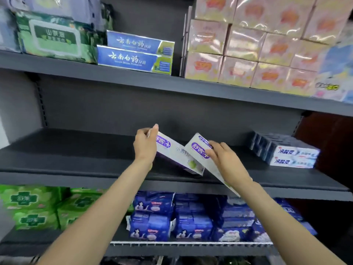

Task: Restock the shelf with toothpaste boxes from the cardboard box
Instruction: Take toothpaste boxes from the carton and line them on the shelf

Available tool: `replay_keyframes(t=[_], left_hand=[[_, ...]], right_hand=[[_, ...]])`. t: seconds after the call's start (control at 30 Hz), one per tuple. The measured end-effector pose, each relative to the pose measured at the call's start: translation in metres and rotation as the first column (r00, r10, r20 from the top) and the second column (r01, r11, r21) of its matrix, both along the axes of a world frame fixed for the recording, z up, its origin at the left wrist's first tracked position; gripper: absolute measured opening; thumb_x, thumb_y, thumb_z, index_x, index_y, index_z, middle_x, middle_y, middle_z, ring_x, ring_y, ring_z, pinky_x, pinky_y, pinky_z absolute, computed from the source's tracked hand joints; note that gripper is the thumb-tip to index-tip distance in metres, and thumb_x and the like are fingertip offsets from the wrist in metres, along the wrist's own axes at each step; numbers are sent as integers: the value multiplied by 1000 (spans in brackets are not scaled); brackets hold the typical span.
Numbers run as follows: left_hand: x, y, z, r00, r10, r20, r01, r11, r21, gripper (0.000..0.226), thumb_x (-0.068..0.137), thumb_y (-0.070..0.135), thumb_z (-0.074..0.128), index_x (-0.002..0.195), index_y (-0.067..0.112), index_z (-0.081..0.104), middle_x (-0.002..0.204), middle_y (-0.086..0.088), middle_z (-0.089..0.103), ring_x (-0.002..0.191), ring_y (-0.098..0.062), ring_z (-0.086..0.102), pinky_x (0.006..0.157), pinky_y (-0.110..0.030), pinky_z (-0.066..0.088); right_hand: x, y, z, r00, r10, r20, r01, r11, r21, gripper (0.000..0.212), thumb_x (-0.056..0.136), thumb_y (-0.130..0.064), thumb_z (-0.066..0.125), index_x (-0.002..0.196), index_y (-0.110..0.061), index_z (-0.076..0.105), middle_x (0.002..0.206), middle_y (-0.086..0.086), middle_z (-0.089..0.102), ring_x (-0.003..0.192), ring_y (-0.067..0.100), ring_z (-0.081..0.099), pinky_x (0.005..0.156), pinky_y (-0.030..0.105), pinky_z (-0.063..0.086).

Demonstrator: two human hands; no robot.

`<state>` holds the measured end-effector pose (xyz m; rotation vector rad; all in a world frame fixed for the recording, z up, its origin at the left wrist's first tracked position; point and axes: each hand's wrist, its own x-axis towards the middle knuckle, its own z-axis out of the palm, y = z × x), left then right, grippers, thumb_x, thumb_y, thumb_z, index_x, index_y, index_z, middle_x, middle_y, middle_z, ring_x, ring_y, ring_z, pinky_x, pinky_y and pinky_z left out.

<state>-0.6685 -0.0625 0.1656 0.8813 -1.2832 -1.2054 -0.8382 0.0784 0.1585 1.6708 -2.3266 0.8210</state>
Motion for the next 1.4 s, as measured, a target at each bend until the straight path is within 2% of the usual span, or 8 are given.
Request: replay_keyframes(t=[0.07,0.2,0.5,0.83,1.0,1.17,1.3,1.4], left_hand=[[-26,-13,-3,1000,-3,-3,3,1000,-13,27,94,36,53,100,9,54,83,9,54,74,-1,49,61,-9,34],[-76,-33,-3,999,-34,9,34,999,7,29,92,38,54,97,9,56,85,3,56,80,-11,51,63,-13,36],[-147,-49,-15,998,-58,-1,58,998,28,30,91,37,56,72,15,52,71,1,55,77,-19,54,75,-30,41],[-170,-59,-13,1000,14,-20,-14,1000,0,32,94,35,53,69,15,51,66,3,54,63,-9,52,61,-20,41],[-182,-64,-15,999,32,12,-31,999,-9,29,93,39,54,80,13,54,73,3,57,74,-13,55,69,-23,40],[-191,-65,-16,998,52,24,-52,999,14,31,93,40,53,87,10,55,77,0,58,75,-14,56,66,-22,41],[-202,-62,-18,999,48,22,-49,997,61,30,93,41,52,90,11,55,91,-7,62,87,-20,58,77,-30,40],[-213,-60,-16,999,22,29,-25,996,88,31,93,40,52,93,10,55,95,-8,63,90,-21,59,76,-30,41]], right_hand=[[-32,-16,2,987,-40,-155,48,998,49,59,97,-51,19,137,-15,43,122,9,51,109,26,49,93,36,42],[-85,-39,13,948,-152,-280,191,975,116,47,100,-35,36,144,-21,33,134,11,41,126,30,37,102,42,33],[-168,-76,7,964,-71,-254,143,950,277,44,100,-32,37,144,-32,33,149,1,34,140,21,25,108,40,24],[-218,-127,-7,957,74,-281,41,922,385,46,100,-31,37,145,-35,29,145,4,35,138,23,28,110,40,24],[-239,-139,-26,953,71,-295,48,924,380,49,96,-28,44,143,-37,33,141,3,37,135,23,31,107,40,30],[-255,-146,-39,989,134,-63,-109,945,307,44,97,-26,46,141,-31,41,141,7,40,131,27,38,109,33,32],[-258,-137,-14,940,107,323,-177,964,197,40,101,-30,36,139,-17,46,145,6,43,134,22,38,106,25,27],[-260,-133,-10,965,134,227,-207,919,337,38,101,-24,38,135,-12,49,143,8,45,130,23,41,101,23,30]])
